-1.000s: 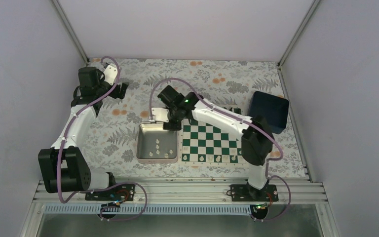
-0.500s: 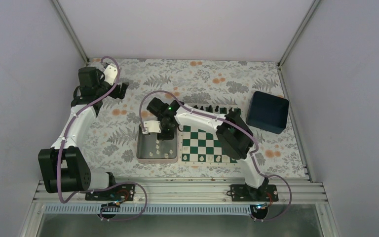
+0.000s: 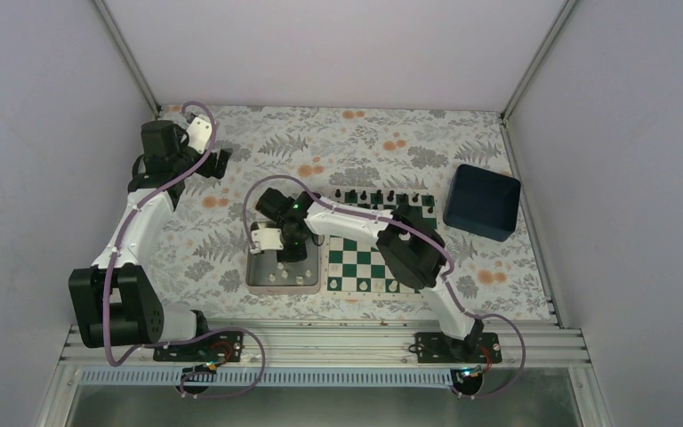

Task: Set up the chess pieces on the board
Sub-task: Pick up the chess piece from the storage box.

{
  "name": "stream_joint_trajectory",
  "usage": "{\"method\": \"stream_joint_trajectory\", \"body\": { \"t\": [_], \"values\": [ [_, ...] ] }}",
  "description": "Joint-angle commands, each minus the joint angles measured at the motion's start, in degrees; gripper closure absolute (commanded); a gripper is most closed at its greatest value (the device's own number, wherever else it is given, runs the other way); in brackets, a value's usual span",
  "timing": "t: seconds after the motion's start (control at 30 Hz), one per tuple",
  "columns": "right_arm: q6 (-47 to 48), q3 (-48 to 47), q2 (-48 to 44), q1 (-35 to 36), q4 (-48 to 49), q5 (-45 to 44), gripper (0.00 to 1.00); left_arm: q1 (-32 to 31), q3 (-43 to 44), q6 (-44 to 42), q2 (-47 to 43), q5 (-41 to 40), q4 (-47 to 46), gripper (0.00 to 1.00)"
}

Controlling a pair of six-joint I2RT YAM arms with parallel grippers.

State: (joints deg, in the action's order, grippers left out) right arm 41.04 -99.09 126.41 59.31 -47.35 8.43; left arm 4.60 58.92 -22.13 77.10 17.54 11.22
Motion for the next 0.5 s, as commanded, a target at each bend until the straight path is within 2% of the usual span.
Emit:
{"method": "stream_joint_trajectory", "body": {
  "t": [0.0, 0.1, 0.27, 0.33, 0.47],
  "values": [
    [-0.1, -1.4, 0.8, 0.6, 2.3, 0.2, 0.57, -0.1, -0.6, -0.9, -0.9, 0.3, -2.0, 0.0],
    [-0.2, -1.4, 0.9, 0.6, 2.6, 0.2, 0.67, -0.1, -0.6, -0.9, -1.1, 0.3, -2.0, 0.0],
    [-0.3, -1.5, 1.2, 0.7, 2.4, -0.6, 0.9, 0.0, -0.6, -0.9, -1.0, 0.3, -2.0, 0.0],
    [-0.5, -1.2, 0.7, 0.7, 2.4, -0.7, 0.94, 0.0, -0.7, -0.9, -1.1, 0.3, -2.0, 0.0],
    [-0.8, 0.3, -2.1, 0.5, 2.8, -2.4, 0.96, 0.0, -0.7, -0.9, -1.1, 0.2, -1.9, 0.0]
  ]
}}
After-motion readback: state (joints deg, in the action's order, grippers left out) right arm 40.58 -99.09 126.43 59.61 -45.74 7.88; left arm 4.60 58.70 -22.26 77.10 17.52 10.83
